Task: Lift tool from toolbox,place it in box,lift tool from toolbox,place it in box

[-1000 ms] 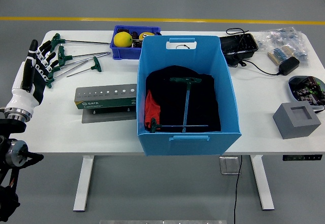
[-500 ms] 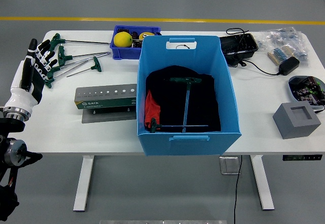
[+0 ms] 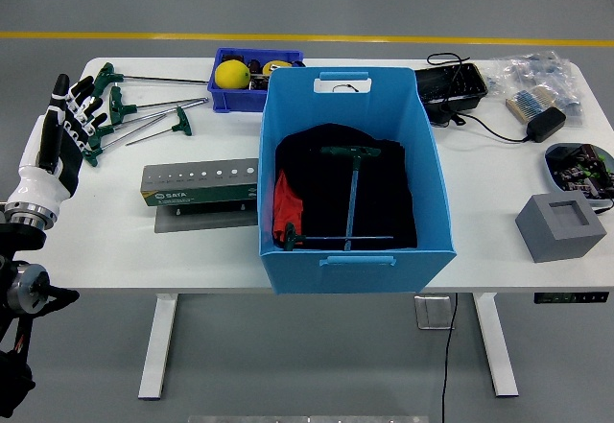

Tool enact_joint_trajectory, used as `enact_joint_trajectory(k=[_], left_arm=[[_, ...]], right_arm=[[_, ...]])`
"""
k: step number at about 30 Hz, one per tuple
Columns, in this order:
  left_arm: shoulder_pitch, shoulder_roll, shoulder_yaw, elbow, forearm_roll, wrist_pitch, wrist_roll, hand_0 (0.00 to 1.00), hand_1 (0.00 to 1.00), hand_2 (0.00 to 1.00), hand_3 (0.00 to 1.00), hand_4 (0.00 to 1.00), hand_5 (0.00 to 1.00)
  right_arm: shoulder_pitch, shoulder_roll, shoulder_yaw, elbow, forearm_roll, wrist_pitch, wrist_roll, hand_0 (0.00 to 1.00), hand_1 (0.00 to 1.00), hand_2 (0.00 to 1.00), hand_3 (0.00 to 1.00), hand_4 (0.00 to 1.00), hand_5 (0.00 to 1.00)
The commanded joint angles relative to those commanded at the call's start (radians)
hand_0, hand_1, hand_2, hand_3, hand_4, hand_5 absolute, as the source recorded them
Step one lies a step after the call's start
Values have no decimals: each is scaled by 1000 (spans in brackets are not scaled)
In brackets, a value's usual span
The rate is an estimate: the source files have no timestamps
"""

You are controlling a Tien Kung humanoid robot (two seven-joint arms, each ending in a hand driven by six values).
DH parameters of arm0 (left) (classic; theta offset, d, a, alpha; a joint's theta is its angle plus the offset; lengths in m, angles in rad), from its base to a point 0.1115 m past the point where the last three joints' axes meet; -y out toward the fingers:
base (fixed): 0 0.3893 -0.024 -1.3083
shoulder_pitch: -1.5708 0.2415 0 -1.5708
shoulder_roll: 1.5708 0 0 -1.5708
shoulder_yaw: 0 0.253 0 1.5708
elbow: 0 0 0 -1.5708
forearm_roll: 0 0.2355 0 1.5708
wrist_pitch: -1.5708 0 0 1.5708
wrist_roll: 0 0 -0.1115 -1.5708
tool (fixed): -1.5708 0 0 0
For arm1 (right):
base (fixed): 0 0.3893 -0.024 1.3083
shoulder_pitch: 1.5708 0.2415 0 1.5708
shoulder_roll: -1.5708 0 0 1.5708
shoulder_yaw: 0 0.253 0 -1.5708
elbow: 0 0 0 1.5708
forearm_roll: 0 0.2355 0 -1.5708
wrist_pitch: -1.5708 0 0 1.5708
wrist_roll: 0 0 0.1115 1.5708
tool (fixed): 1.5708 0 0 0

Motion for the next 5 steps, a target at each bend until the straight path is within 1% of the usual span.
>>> enact_joint_trajectory(k=[5], left_arm=[[1, 1, 2, 0, 0, 0, 0, 898, 952, 994, 890, 938, 998]], right_arm=[[0, 1, 1, 0, -3, 0, -1, 738, 747, 791, 674, 893, 785]])
